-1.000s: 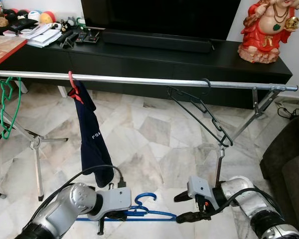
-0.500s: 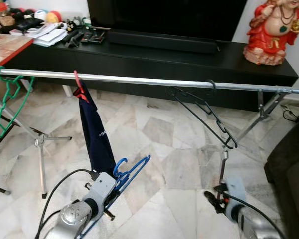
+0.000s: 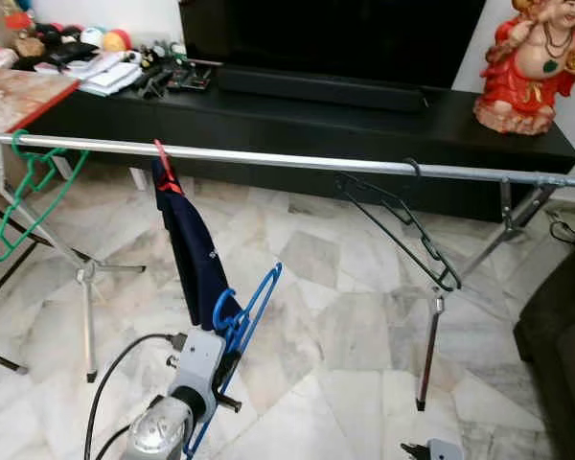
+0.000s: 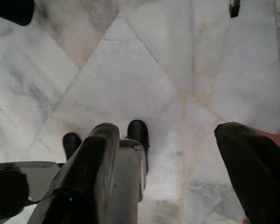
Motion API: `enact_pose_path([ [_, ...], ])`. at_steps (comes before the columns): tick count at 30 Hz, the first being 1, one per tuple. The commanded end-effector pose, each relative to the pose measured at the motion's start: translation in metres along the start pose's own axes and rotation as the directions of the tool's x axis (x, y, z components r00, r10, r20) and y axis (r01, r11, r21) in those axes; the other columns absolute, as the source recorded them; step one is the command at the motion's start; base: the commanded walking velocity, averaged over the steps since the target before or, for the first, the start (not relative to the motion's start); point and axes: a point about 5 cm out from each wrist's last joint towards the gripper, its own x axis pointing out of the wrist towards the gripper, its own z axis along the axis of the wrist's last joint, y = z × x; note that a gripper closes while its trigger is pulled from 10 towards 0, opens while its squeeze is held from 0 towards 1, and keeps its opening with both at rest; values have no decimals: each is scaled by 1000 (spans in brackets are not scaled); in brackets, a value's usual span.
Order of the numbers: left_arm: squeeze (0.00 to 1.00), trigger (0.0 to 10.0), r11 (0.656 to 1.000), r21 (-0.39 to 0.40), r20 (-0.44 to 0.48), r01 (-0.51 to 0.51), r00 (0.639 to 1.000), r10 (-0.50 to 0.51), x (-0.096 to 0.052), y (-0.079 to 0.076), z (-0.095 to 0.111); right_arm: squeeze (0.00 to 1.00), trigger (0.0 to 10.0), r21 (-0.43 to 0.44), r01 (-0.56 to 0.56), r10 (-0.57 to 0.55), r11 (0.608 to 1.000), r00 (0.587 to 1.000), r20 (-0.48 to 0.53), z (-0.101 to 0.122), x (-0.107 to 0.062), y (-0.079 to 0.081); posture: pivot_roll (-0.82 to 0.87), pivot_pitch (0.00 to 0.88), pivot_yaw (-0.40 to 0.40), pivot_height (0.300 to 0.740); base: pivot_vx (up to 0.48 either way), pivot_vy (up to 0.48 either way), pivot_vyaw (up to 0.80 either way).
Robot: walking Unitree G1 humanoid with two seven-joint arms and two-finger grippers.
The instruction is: Hang hanger
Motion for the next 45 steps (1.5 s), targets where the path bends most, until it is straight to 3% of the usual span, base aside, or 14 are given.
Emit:
enact_pose_path([
  [1, 0, 10000, 1000, 2, -1, 11, 1000, -11, -1, -3, 0, 0, 10000, -6, 20, -20, 1000, 1000, -13, -1, -1, -5, 45, 119, -42, 740, 0, 0, 0],
  [15, 0, 10000, 1000, 17, -3, -11, 1000, 11, -4, -4, 3, 0, 10000, -94, 6, -11, 996, 999, -48, -9, 0, 5, 60, 154, -52, 740, 310, 0, 0],
  [23, 0, 10000, 1000, 14, 2, -15, 1000, 15, -2, -5, 3, 0, 10000, -95, 4, -10, 995, 998, -60, -14, 1, 11, 55, 165, -60, 740, 344, 0, 0],
  [34, 0, 10000, 999, 15, 23, -36, 999, 36, -2, -5, 7, 0, 10000, -103, -8, -3, 995, 995, -103, -38, -2, 23, 55, 177, -69, 740, 356, 0, 0],
  [41, 0, 10000, 1000, 21, 22, 4, 1000, -4, -8, -3, 6, 0, 10000, -108, -17, 5, 994, 994, -111, -44, -3, 29, 57, 182, -74, 740, 0, 0, 0],
  [45, 0, 10000, 996, 82, 76, 16, 997, -22, -7, 4, 18, 0, 10000, -109, -18, 7, 994, 995, -101, -38, -2, 25, 60, 183, -80, 740, 0, 0, 0],
])
